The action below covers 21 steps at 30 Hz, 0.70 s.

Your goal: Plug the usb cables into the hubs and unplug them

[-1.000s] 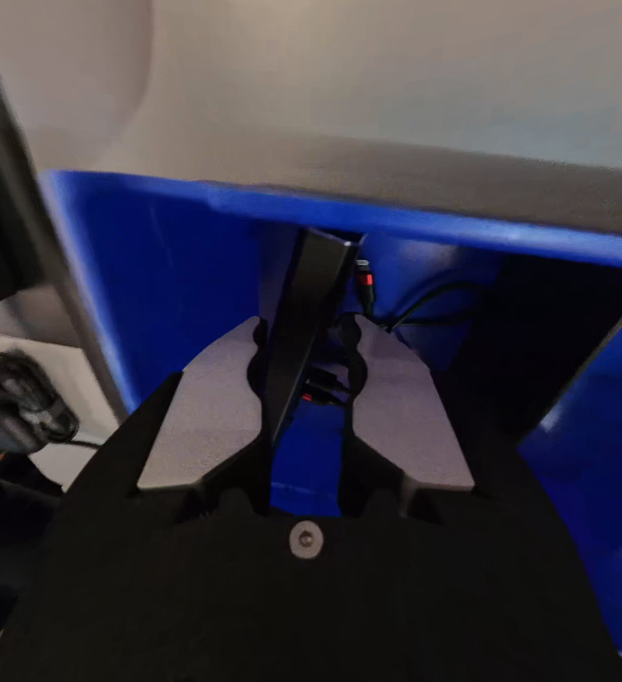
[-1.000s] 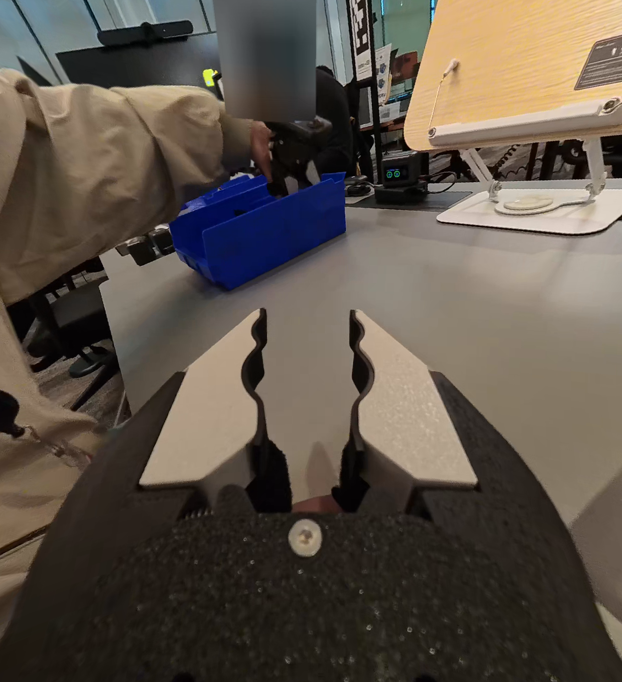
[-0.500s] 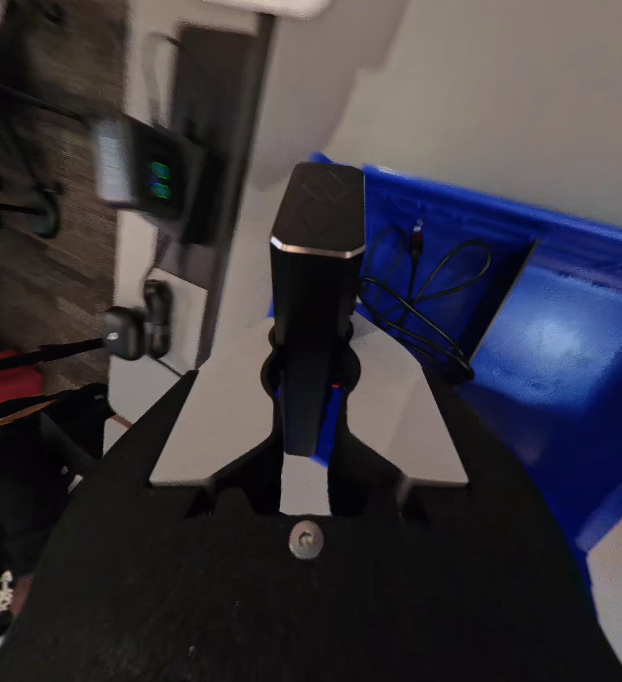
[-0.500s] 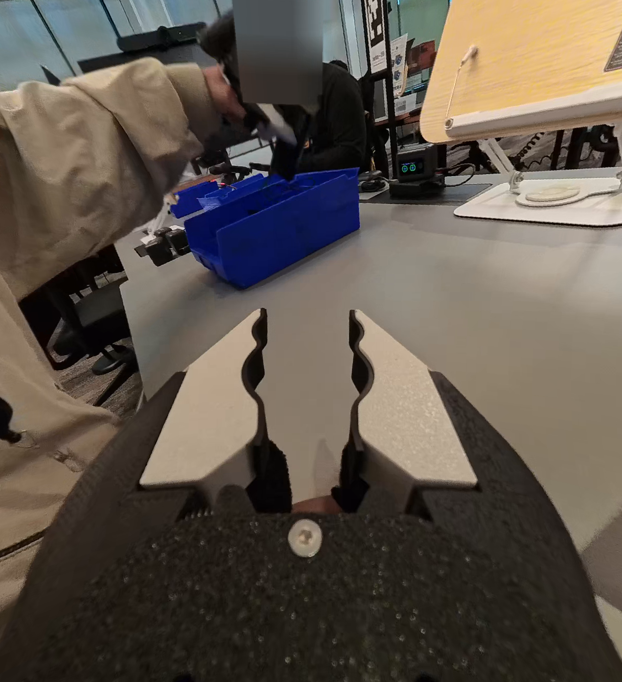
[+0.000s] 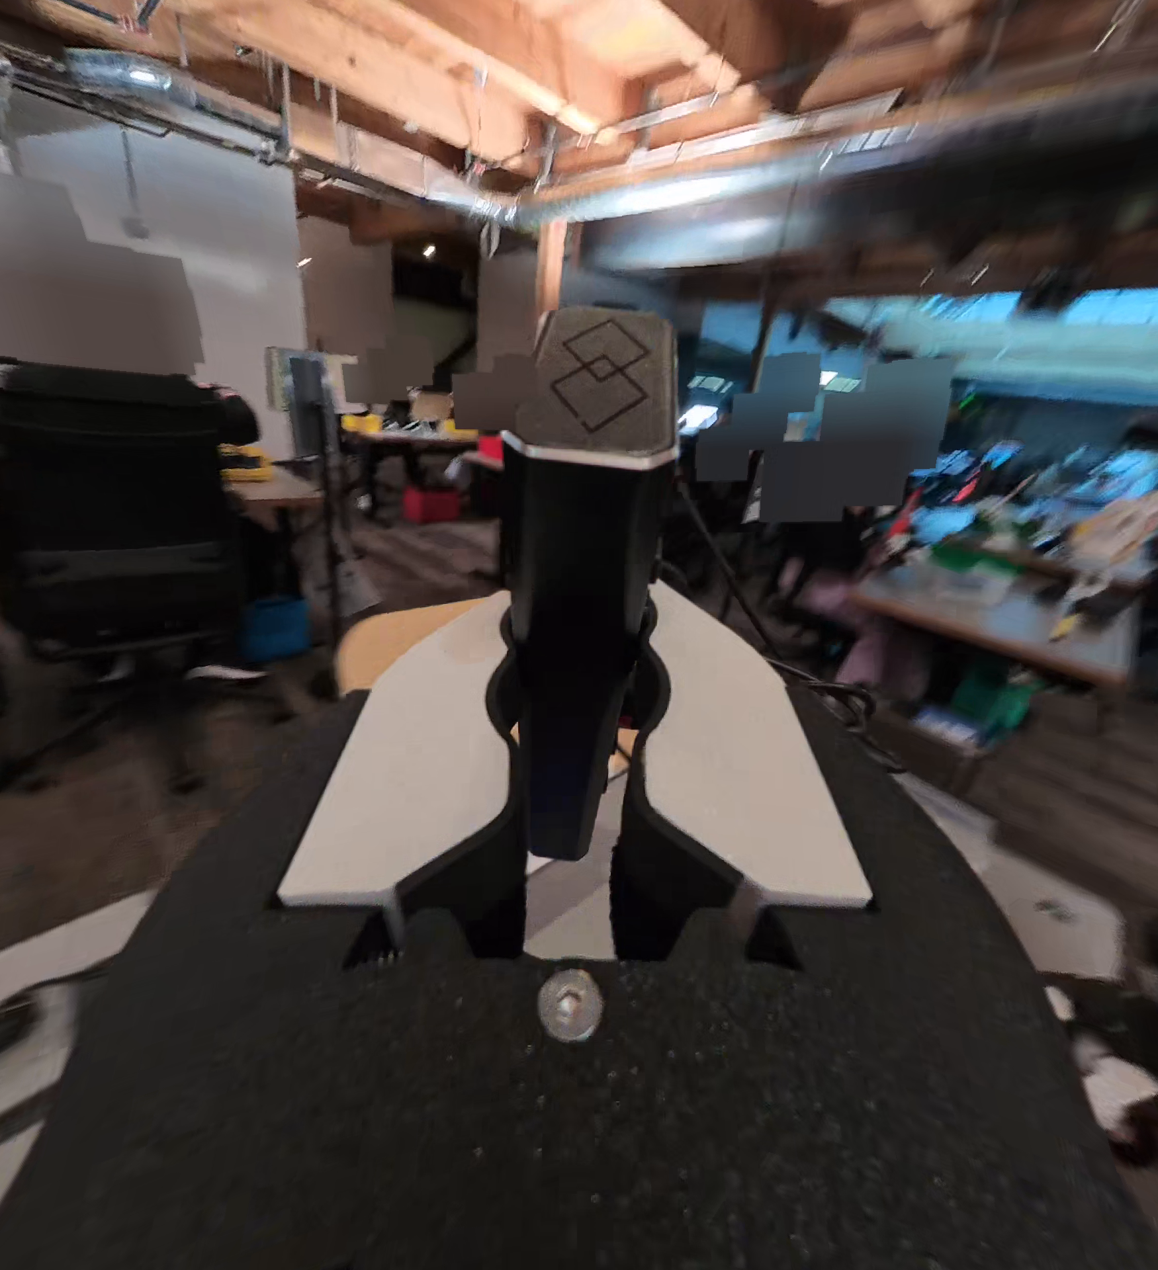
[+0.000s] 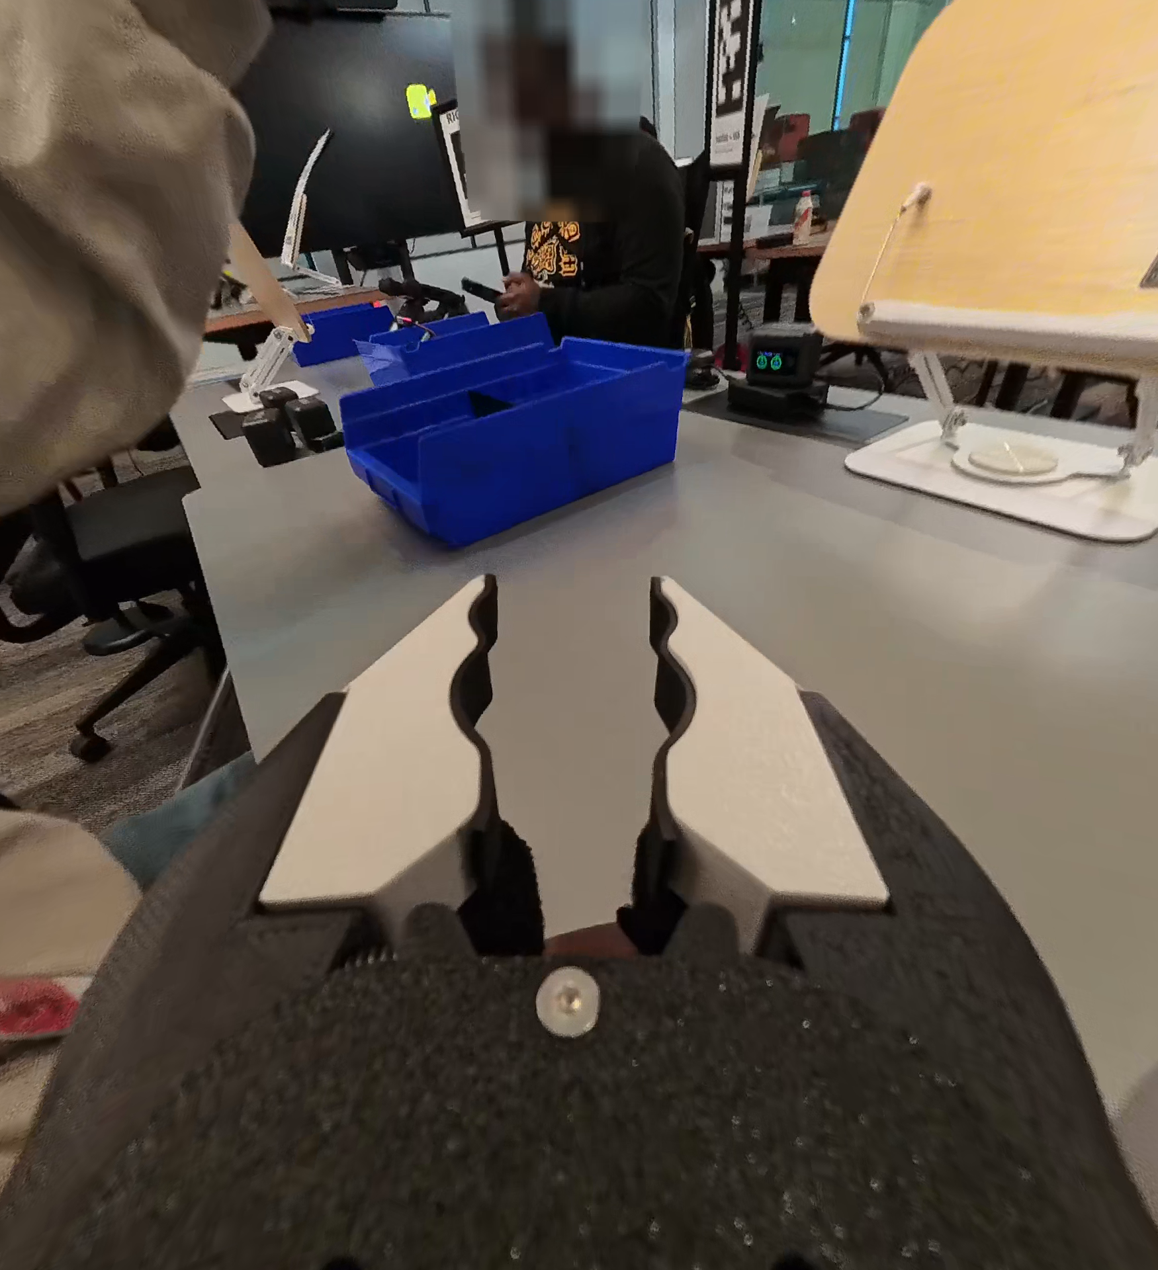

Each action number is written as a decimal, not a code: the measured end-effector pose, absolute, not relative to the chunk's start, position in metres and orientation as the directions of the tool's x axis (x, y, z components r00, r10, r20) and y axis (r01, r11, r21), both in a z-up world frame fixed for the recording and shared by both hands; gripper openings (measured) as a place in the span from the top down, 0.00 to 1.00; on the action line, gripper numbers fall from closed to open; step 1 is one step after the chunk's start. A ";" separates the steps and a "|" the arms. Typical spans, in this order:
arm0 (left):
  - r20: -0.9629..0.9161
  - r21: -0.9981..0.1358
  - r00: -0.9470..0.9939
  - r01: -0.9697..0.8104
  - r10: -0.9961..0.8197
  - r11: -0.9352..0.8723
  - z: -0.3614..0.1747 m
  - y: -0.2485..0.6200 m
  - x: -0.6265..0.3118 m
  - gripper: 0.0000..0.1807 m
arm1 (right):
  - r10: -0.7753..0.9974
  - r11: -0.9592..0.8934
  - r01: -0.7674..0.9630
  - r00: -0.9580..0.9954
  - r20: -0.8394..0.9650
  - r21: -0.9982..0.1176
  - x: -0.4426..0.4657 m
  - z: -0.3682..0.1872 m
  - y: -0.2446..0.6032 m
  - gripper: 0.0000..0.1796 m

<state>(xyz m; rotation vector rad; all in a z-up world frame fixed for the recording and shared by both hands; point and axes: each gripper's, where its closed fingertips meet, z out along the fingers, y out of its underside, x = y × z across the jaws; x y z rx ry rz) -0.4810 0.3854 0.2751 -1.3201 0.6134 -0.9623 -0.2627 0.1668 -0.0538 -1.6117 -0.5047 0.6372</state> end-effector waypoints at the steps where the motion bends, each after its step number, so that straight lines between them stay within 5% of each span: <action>1: 0.196 -0.955 0.451 0.291 -0.870 -0.065 0.265 0.372 -0.468 0.84 | 0.659 -0.122 -0.022 0.745 -0.098 -0.992 -0.267 -0.045 0.169 0.76; 6: 0.503 -0.813 0.246 0.459 -0.829 -0.357 0.176 0.326 -0.396 0.84 | 0.693 -0.105 0.066 0.721 -0.026 -0.992 -0.294 -0.022 0.187 0.76; 10: 0.638 -0.755 0.262 0.395 -0.724 -0.523 0.096 0.302 -0.347 0.84 | 0.578 0.002 0.119 0.810 0.098 -0.993 -0.269 0.012 0.198 0.78; 15: 0.487 -0.863 0.514 0.160 -0.706 -0.479 0.019 0.284 -0.329 0.84 | 0.642 -0.164 0.068 0.765 -0.054 -0.984 -0.242 0.008 0.173 0.77; 21: 0.422 -0.854 0.562 -0.018 -0.712 -0.520 -0.026 0.260 -0.309 0.83 | 0.629 -0.213 0.117 0.776 -0.045 -0.970 -0.280 -0.033 0.190 0.72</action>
